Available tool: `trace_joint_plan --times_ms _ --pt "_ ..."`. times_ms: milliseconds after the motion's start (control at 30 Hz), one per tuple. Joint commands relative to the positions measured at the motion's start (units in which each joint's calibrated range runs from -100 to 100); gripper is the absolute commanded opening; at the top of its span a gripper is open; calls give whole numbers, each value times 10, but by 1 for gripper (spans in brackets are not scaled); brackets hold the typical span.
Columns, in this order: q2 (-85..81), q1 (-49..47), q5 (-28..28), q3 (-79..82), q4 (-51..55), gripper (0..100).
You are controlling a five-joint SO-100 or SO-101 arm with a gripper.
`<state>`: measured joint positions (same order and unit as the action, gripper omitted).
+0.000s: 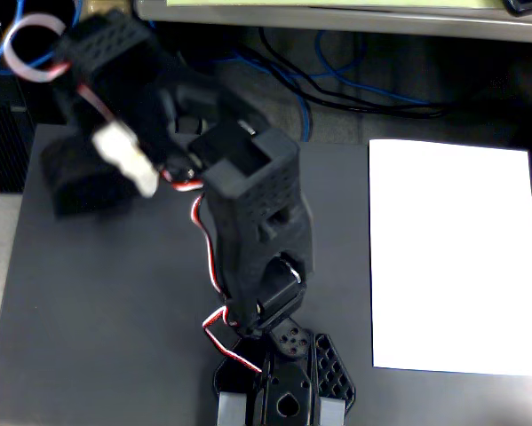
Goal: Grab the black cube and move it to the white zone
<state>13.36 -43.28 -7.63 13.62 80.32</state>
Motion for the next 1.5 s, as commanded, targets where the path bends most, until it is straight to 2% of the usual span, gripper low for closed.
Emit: trace_joint_plan --times_ms 0,167,267,367,500,800,967,1300,1333,1467 --pt "-21 124 -2 -96 70 1" --pt "-272 235 0 -97 170 1" --pt "-437 339 51 -76 190 2" --pt "-509 451 110 -26 190 2" --pt "-509 521 142 -26 189 1" --pt "-510 526 127 -28 157 1" --pt "-511 522 132 -129 191 2" --pt "-518 530 136 -143 189 1" --pt "-519 551 136 -142 191 1" --pt "-519 793 185 -211 192 1"
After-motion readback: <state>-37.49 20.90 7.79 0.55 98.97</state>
